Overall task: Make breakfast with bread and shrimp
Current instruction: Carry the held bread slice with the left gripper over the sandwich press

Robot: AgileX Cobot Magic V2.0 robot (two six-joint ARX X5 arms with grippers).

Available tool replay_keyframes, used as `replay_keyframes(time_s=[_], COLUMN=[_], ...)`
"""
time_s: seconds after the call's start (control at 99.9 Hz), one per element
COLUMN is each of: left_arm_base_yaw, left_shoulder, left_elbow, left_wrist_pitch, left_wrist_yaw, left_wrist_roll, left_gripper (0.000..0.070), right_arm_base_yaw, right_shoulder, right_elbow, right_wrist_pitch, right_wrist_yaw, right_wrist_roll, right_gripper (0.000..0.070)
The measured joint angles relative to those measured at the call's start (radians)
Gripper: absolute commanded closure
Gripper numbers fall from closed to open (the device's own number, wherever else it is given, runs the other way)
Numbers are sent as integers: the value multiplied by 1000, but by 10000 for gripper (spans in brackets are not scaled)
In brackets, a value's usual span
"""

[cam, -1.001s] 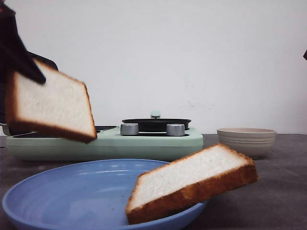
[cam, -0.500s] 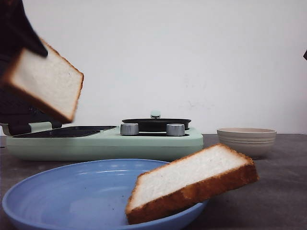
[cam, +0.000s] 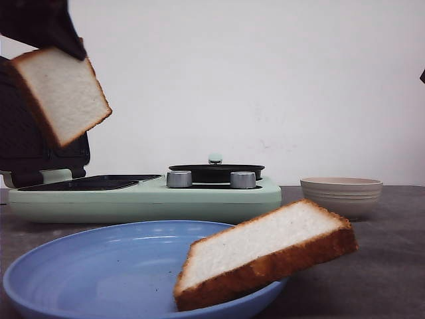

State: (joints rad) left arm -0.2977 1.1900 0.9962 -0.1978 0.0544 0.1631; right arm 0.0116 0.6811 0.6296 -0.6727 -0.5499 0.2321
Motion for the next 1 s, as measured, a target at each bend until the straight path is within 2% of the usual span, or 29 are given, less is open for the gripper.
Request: replay_keyframes(time_s=[0.17, 0.28, 0.651, 0.791, 1.001], left_arm_base_yaw=[-5, -19, -55, -58, -59], left_shoulder=[129, 203, 426, 481, 538], left_elbow=[101, 157, 220, 220, 220], left_wrist_pitch=[2, 44, 225, 290, 409], left_wrist_yaw=[-8, -42, -135, -140, -137], left_wrist_roll=[97, 180, 557, 701, 830], left_gripper=[696, 697, 697, 697, 697], right_arm_base_yaw=[0, 0, 0, 0, 0], right_shoulder=[0, 0, 0, 0, 0], right_elbow=[0, 0, 0, 0, 0], right_wrist_pitch=[0, 0, 0, 0, 0], right_wrist_yaw=[0, 0, 0, 0, 1], right_wrist_roll=[0, 0, -3, -15, -22], right_gripper=[343, 343, 343, 343, 343])
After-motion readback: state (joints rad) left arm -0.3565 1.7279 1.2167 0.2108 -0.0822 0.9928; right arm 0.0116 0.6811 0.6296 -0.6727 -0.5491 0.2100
